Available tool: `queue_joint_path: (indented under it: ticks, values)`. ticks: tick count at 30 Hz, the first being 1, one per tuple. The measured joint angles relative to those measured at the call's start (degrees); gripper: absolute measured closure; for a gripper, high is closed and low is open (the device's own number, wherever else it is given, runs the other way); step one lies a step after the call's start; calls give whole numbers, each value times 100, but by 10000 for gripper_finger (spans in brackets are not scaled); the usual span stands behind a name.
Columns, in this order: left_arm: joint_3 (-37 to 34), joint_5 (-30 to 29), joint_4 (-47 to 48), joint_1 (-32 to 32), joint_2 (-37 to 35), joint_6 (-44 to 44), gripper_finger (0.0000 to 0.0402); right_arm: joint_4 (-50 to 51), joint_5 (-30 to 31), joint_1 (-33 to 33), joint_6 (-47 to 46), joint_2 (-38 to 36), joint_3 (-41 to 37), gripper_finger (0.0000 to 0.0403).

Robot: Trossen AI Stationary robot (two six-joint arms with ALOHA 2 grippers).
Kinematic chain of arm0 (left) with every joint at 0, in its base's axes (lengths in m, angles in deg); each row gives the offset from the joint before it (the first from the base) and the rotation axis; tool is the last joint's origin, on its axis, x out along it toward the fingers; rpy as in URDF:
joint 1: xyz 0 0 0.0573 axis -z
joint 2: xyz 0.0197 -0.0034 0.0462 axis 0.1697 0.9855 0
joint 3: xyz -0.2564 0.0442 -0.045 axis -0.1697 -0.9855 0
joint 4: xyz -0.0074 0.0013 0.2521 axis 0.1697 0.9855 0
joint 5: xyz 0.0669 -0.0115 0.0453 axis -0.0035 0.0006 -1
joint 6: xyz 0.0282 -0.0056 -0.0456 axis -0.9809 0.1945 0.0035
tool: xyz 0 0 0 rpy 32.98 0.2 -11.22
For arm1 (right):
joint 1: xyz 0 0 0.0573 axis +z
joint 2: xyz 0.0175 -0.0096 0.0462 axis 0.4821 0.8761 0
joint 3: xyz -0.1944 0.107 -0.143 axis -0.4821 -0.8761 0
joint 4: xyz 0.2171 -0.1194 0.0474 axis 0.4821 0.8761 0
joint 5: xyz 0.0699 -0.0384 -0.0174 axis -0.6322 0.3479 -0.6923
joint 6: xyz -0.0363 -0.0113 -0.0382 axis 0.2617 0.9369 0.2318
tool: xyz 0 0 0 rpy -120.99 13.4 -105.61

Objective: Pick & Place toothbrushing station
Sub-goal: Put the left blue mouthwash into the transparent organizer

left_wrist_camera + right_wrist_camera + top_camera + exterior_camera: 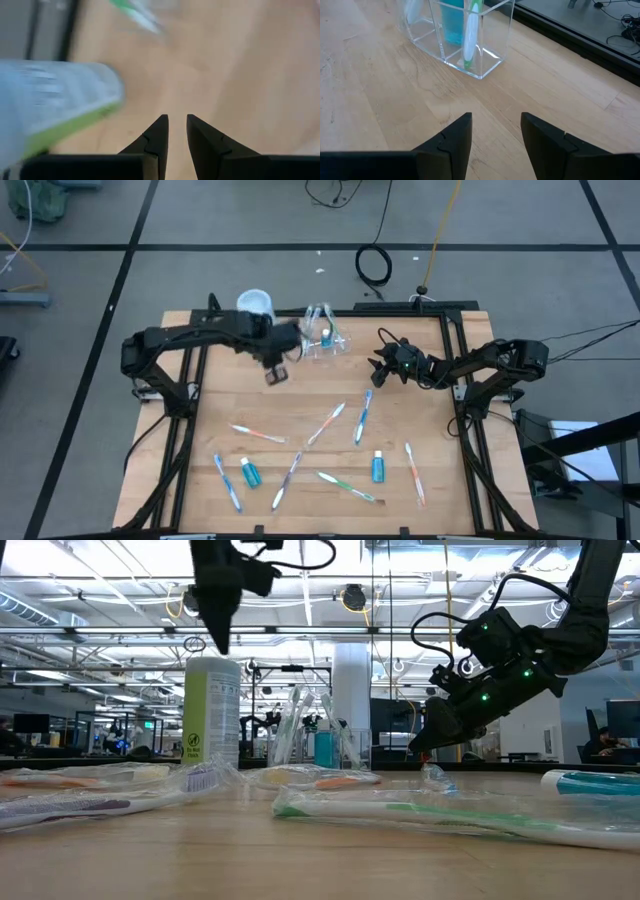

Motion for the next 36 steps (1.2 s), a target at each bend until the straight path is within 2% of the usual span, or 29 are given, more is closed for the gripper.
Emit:
queue_joint_path:
  ticks: [4, 10, 14, 18, 24, 31, 36]
  values:
    - [-1, 323, 711, 671, 0, -242, 325, 0, -1, 0, 0, 0, 0, 242]
    - [-3, 536, 996, 1849, 4, -282, 325, 0, -2, 0, -1, 0, 0, 242]
    - [-25, 654, 815, 2512, -49, -658, 325, 2, -2, 0, -11, 0, 0, 242]
    - [-259, 667, 287, 2936, -252, -648, 325, 2, -2, 0, -17, 0, 0, 242]
    - [-1161, 868, -319, 3396, -731, -207, 325, 4, -2, 0, -17, 0, 0, 242]
    - [-2729, 964, -1859, 3874, -1386, 446, 325, 3, -2, 0, -18, 0, 0, 242]
    - [-3703, 1084, -2469, 4365, -1426, 928, 325, 4, -2, 0, -20, 0, 0, 242]
